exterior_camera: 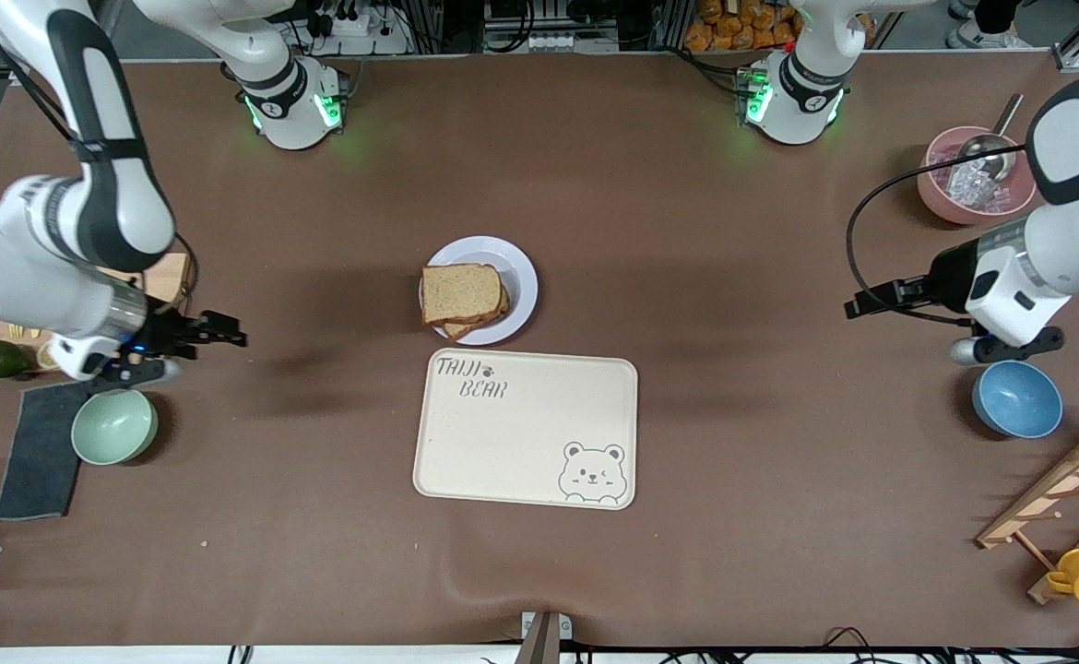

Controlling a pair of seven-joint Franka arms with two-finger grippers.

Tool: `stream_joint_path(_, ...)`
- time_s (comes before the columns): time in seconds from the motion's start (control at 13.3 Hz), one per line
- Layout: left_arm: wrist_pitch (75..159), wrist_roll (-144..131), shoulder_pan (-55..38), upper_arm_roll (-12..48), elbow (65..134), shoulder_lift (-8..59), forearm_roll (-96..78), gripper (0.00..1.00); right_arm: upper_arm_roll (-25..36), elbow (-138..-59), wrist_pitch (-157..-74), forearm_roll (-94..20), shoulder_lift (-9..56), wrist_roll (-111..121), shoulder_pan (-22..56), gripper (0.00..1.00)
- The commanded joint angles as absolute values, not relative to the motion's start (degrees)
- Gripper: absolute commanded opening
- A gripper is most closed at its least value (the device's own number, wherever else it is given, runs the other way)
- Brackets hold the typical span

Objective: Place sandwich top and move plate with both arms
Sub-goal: 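Withdraw the right gripper while the left gripper moves toward the plate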

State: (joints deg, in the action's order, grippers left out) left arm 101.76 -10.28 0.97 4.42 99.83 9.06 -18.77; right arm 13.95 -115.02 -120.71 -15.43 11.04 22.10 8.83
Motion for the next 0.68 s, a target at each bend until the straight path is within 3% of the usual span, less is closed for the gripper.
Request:
stream_joint_path(0.0, 106.7, -8.4, 0.2, 6.7, 100.8, 12.6, -24.3, 1.00, 15.6, -112.6, -115.1, -9.9, 5.9, 21.4, 8.3, 1.00)
stream_joint_path(0.23, 111.9, -2.6, 0.2, 9.8, 104.9, 13.8, -30.6, 1.00, 12.6, -106.4, -104.3, -6.7, 2.2, 16.4, 3.0, 1.00)
stream_joint_path(0.45, 112.8, 13.3, 0.1, 10.1, 108.1, 17.2, -41.1, 1.00, 5.5, -99.8, -99.3, -5.0, 2.5, 11.8, -3.6, 1.00)
stream_joint_path(0.6, 116.7, 18.5, -0.8, 10.3, 111.2, 18.5, -45.5, 1.00, 5.4, -98.4, -95.2, -4.1, 2.2, 9.0, -3.6, 1.00)
